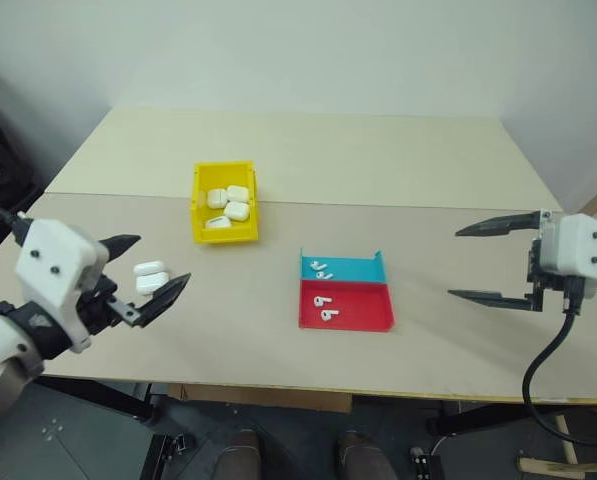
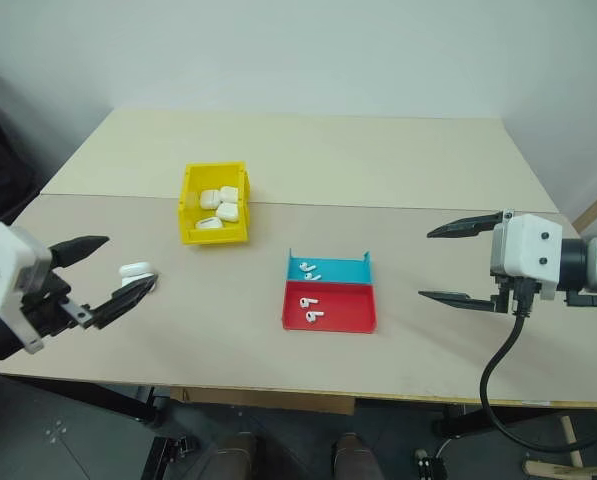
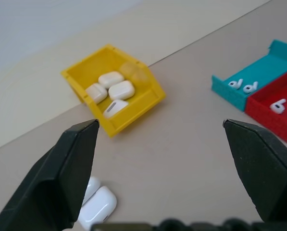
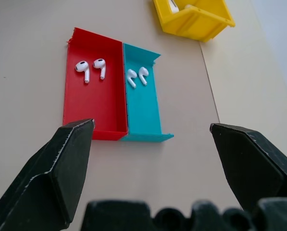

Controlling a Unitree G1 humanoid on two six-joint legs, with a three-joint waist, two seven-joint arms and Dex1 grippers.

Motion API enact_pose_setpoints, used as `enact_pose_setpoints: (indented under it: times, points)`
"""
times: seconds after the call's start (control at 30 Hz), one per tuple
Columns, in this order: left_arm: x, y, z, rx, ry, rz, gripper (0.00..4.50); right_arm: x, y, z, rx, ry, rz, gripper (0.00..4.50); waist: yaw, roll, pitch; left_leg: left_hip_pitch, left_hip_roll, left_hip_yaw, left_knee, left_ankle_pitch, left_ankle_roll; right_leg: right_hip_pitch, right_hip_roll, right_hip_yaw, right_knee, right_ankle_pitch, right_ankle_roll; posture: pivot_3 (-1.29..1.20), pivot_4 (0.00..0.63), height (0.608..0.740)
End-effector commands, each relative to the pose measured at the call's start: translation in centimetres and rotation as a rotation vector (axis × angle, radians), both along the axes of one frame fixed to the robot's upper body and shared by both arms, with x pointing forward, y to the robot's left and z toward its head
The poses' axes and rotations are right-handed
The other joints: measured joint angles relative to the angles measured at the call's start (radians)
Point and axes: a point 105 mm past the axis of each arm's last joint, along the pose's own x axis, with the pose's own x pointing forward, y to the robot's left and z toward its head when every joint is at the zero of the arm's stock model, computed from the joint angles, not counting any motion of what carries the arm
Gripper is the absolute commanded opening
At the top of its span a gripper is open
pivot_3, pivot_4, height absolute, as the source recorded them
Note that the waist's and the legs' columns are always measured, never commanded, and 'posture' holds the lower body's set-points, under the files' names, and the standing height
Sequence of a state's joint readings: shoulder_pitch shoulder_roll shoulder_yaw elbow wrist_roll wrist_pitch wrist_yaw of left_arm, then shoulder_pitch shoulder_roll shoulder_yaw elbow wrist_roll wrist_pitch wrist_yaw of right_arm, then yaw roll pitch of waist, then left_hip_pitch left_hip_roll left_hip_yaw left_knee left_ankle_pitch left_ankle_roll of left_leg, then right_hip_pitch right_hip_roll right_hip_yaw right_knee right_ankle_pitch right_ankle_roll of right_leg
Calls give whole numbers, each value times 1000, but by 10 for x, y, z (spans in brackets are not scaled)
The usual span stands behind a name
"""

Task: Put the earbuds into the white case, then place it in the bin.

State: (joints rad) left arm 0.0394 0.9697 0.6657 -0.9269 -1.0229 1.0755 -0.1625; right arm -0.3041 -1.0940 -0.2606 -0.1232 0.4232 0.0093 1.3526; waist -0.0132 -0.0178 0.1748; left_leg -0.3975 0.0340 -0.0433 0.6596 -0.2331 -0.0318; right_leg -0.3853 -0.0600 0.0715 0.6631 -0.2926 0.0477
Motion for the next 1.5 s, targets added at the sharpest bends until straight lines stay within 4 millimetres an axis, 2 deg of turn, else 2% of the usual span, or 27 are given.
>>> enact_pose_setpoints:
  times: [0.03,0.17,0.23,0.33,0.5,0.67,0.83,1.1,1.5]
  points:
    - [8,7,-10,20,80,170,4500,1,-3,9,-28,-14,-6,4481,-1,0,0,0,0,0,0,0,0,0,0,0,0,0,0,0,150,740]
    - [20,15,-16,-103,188,423,4500,5,-3,8,-29,-3,-16,4481,-4,0,0,1,1,-2,0,0,0,0,0,0,2,0,0,0,150,740]
    - [21,10,-19,-197,254,506,4500,6,-3,7,-29,1,-15,4481,-5,0,0,1,1,-7,0,0,0,-1,-1,2,2,0,0,0,150,740]
    - [28,11,-26,-304,280,633,4500,7,-2,6,-30,9,-15,4481,-1,1,0,1,-1,-5,0,0,0,-1,-2,2,1,0,0,0,150,740]
    - [37,18,-32,-354,289,790,4500,8,-3,2,-37,22,-25,4481,4,1,0,0,-1,-1,0,1,-2,-1,-1,0,1,0,-1,0,150,740]
    - [51,19,-39,-325,339,840,4500,6,-1,-4,-30,43,-38,4481,10,0,-1,0,-1,0,0,3,-5,0,0,0,1,0,-1,0,150,740]
    - [58,14,-47,-315,391,809,4500,0,-6,-9,-49,60,-68,4481,17,0,-1,-1,-1,0,0,4,-6,0,0,0,0,0,0,0,150,740]
    - [63,36,-53,-244,448,825,4500,-7,-9,-16,-57,81,-97,4481,18,0,-1,0,-1,-1,0,4,-7,0,0,0,1,0,0,0,150,740]
    - [81,46,-60,-252,504,806,4500,-11,-12,-18,-53,91,-145,4481,21,0,-1,0,-2,-1,0,4,-7,0,0,0,1,0,0,0,150,740]
